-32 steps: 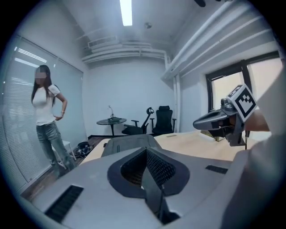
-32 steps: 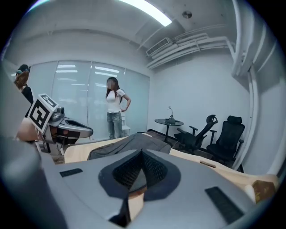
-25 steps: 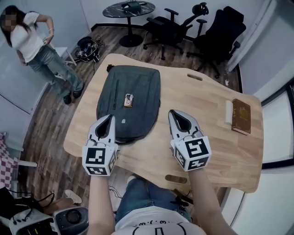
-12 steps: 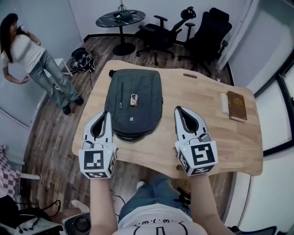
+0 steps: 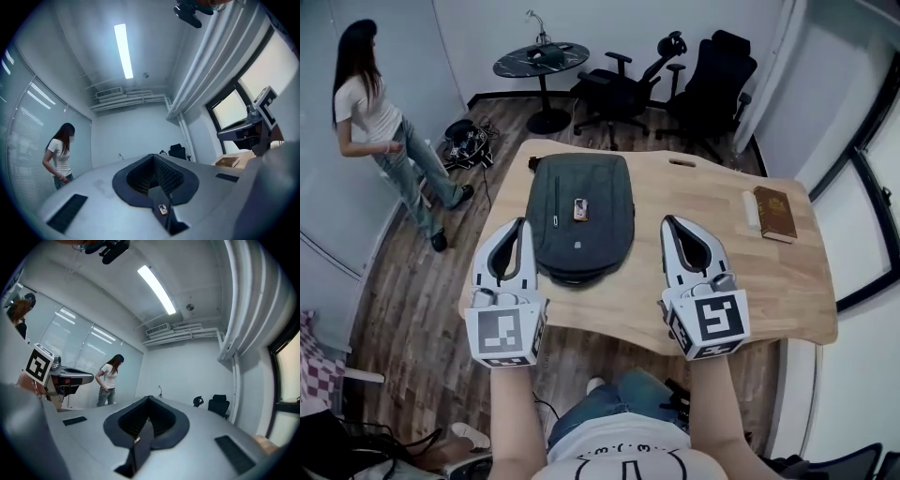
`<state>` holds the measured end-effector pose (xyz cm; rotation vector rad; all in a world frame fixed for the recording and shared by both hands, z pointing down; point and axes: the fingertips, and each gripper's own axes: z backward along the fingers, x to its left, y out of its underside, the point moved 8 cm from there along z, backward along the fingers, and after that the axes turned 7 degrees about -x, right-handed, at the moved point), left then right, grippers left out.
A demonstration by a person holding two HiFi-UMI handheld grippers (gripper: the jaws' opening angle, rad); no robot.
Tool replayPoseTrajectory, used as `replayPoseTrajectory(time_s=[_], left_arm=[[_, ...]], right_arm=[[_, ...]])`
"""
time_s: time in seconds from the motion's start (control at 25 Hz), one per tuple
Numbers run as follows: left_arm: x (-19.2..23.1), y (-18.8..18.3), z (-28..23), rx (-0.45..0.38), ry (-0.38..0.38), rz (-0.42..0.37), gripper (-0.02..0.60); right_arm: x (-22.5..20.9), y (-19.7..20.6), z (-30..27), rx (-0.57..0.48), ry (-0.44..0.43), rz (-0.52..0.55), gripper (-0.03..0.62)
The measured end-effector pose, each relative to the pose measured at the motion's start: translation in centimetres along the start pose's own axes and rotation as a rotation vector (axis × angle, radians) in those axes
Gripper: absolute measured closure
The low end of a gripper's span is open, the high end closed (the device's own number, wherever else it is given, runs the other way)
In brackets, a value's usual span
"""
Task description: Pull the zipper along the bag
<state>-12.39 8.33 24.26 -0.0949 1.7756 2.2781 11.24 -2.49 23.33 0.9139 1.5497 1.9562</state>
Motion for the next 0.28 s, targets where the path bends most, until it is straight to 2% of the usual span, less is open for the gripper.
replayPoseTrajectory(time_s=[0.16, 0.28], left_arm=[[-0.4, -1.1, 0.5, -0.028, -0.030, 0.027, 0.568], [-0.8, -1.6, 0.7, -0.039, -0.033, 0.006, 0.568]], right_arm=[[-0.3, -0.7, 0.5, -0.017, -0.006, 0.009, 0.543], [-0.8, -0.9, 0.9, -0.026, -0.014, 0.014, 0.543]])
